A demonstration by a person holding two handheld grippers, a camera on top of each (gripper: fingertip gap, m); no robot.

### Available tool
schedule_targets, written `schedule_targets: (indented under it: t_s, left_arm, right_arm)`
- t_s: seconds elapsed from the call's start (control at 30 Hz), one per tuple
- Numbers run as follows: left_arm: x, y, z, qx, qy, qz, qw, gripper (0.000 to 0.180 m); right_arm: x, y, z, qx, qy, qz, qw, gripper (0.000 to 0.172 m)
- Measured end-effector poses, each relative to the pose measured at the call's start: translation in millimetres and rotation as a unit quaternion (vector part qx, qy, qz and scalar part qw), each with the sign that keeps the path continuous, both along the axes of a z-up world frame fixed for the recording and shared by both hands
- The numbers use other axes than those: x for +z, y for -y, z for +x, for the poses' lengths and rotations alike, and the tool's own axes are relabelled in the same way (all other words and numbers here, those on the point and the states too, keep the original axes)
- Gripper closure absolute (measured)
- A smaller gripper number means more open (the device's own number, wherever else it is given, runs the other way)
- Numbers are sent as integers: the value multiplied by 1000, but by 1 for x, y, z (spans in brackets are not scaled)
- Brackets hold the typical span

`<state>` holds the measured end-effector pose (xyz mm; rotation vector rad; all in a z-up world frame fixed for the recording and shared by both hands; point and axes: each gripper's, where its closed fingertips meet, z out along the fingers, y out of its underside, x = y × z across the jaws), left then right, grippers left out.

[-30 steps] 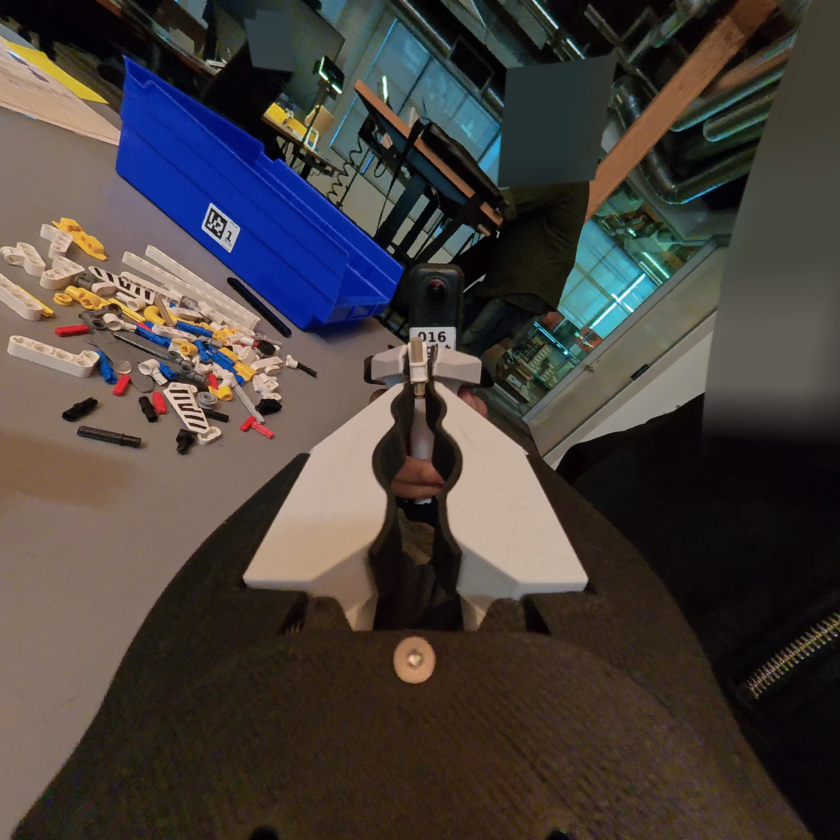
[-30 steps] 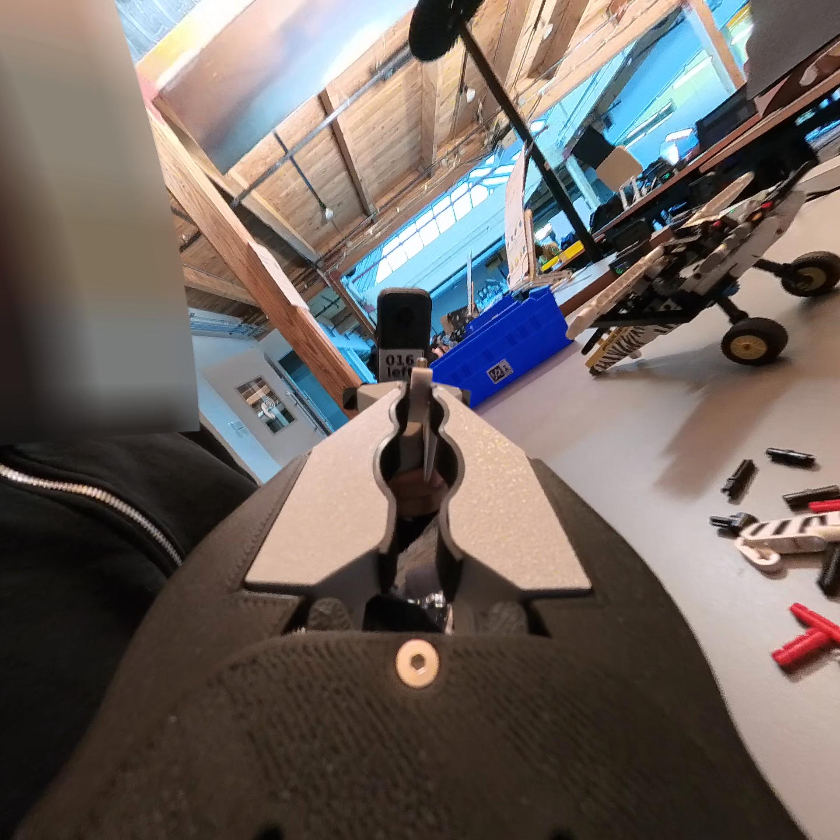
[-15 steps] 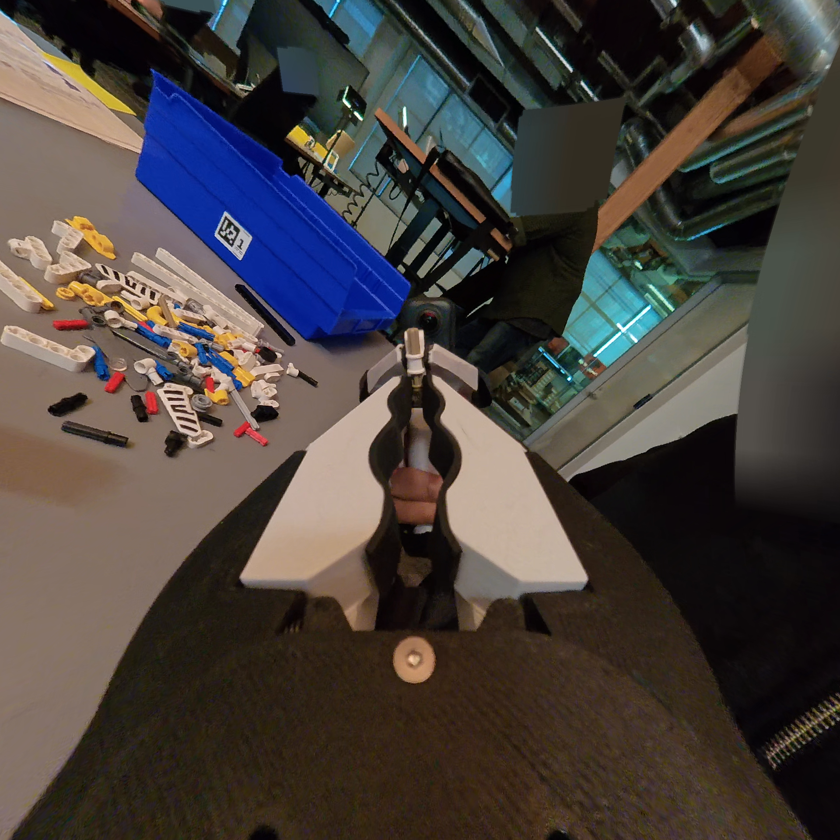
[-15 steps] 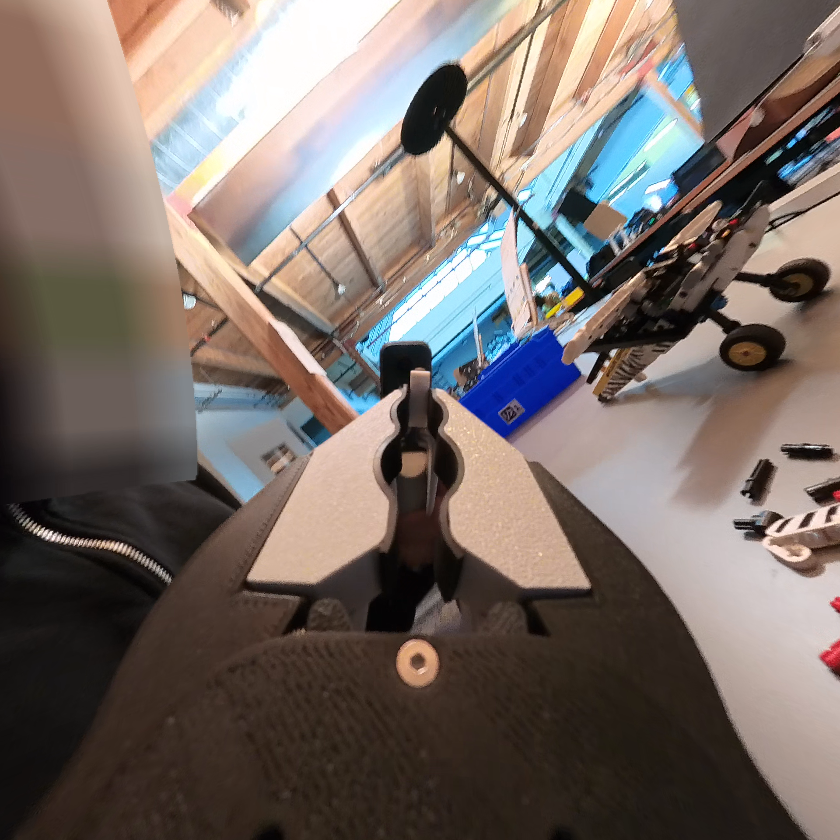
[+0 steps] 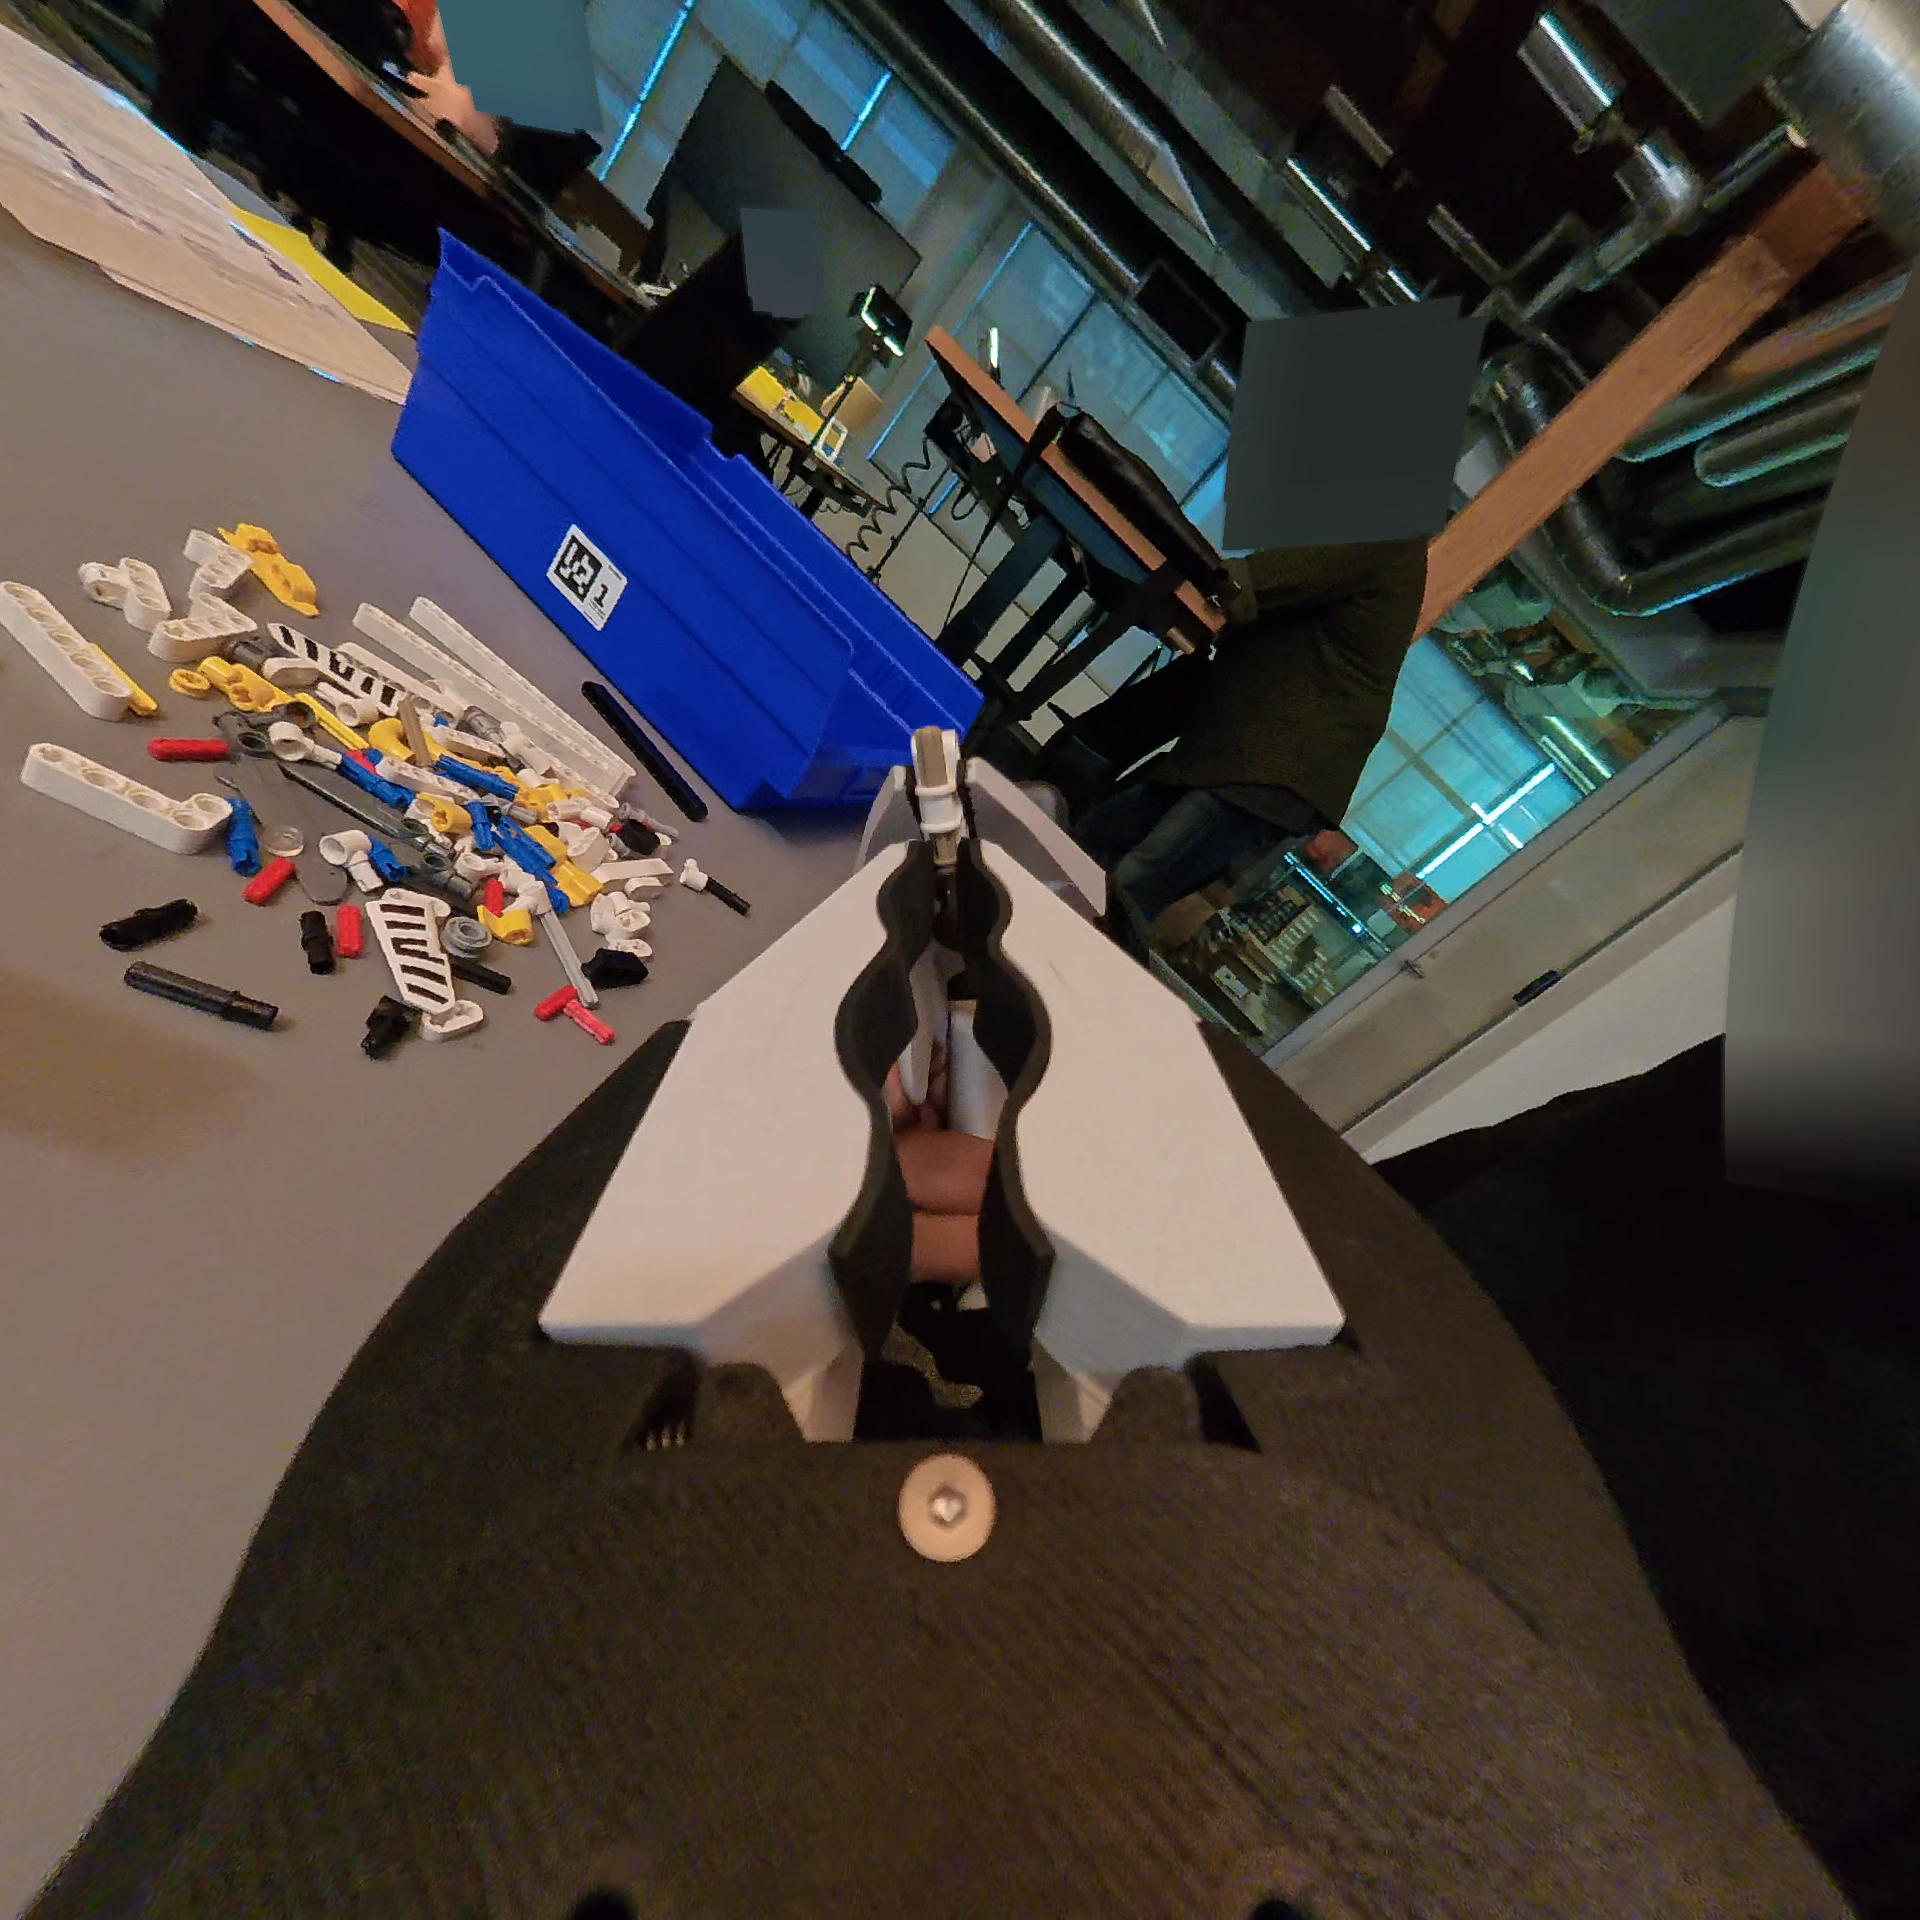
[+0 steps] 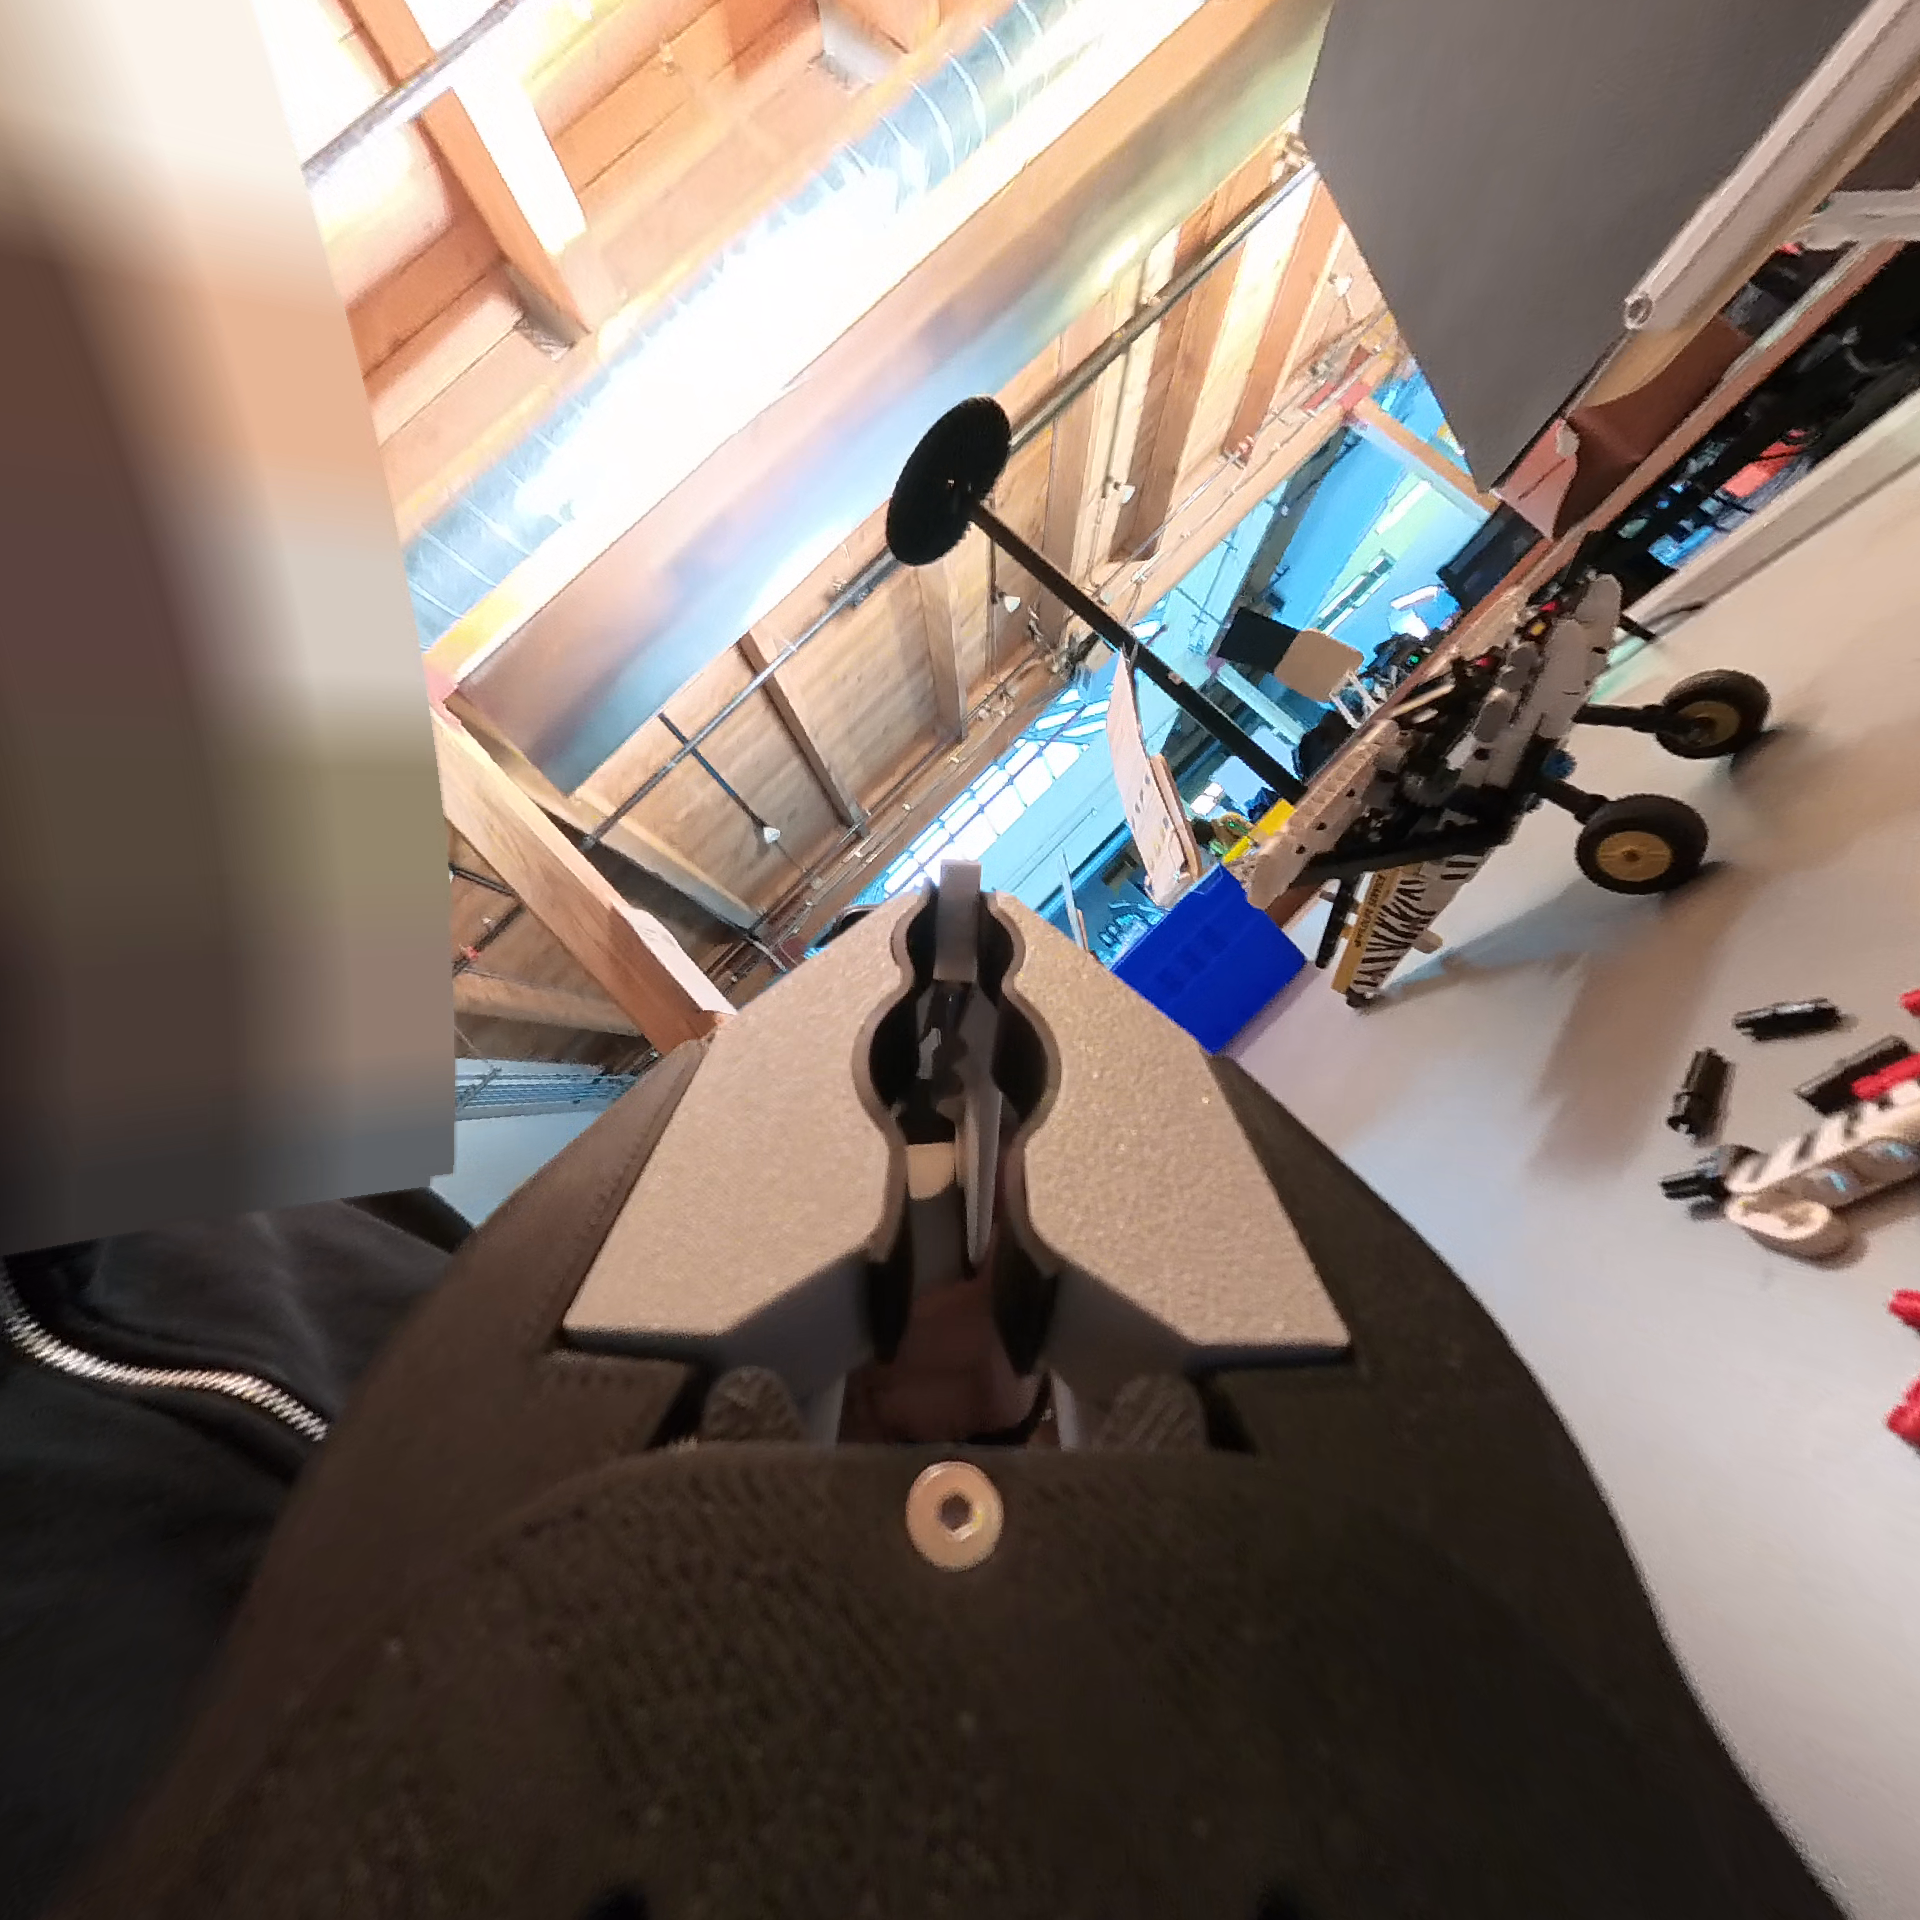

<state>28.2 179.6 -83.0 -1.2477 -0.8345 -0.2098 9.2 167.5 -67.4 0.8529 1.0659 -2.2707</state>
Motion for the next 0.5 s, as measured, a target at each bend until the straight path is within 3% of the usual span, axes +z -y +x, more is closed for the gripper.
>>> schedule_targets:
  t_s: [0.13,0.3,0.37,0.5]
  left_arm:
    - [-3,1,0,4,1,-8,1000,174]
    - [-6,13,3,-17,-2,-4,1000,176]
    - [-7,17,3,-19,-1,-5,1000,176]
    - [-5,18,6,-45,23,14,999,176]
  right_arm:
    - [-1,2,0,6,3,3,1000,168]
    - [-4,4,4,133,11,12,991,160]
    - [-2,-3,3,119,-7,24,993,164]
    - [-2,1,12,94,-95,119,984,148]
